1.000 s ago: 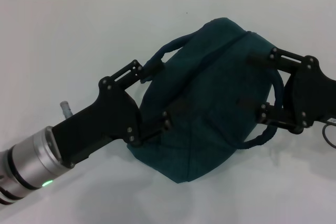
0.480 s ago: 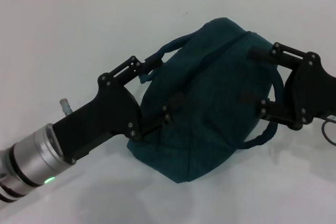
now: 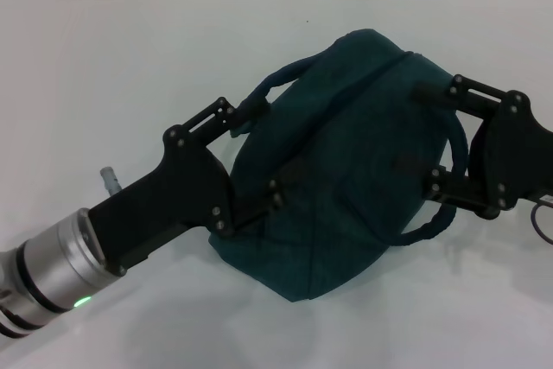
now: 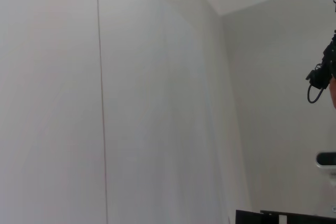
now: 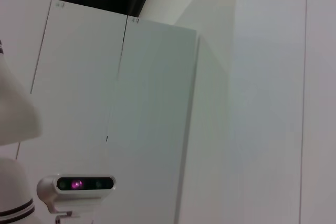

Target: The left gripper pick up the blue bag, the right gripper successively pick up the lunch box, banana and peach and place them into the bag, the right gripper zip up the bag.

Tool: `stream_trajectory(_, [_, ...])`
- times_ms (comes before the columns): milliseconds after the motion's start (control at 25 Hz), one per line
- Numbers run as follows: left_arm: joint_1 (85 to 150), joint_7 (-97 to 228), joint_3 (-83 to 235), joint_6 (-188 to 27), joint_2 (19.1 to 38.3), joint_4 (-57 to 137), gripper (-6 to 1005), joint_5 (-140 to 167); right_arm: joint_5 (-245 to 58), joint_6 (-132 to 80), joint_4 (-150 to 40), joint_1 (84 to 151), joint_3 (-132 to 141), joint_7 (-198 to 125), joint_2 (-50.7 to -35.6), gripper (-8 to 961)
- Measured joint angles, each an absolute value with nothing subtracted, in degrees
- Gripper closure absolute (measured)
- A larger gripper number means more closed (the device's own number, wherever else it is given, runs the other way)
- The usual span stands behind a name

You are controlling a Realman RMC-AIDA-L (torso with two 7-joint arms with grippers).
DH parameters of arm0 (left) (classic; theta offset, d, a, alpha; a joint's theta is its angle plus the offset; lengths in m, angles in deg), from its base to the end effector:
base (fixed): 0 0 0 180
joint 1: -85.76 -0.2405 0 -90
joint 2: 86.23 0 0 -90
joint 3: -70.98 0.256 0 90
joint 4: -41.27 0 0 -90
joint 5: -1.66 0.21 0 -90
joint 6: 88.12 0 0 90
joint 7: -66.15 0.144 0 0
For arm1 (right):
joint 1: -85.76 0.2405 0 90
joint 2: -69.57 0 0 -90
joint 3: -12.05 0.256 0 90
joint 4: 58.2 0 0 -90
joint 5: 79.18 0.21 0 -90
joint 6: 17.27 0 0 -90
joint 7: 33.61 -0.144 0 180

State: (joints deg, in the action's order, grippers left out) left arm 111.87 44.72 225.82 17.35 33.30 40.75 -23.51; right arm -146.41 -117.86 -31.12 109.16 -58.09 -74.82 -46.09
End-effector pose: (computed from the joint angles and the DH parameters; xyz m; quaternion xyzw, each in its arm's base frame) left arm -0.2460 0.2403 -0.0480 -0.8359 -0.0179 -0.4909 0.2449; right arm 0.2284 0.2828 -0.0004 -0.8773 -0.0505 0.4466 0.1685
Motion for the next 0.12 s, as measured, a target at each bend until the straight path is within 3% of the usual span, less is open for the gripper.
stream_trajectory(120, [111.58,44.75,225.62,17.38,33.3,40.74,292,-23.8,-146.42,-117.53,-31.57,109.38,-57.98,-74.5,-46.15,280])
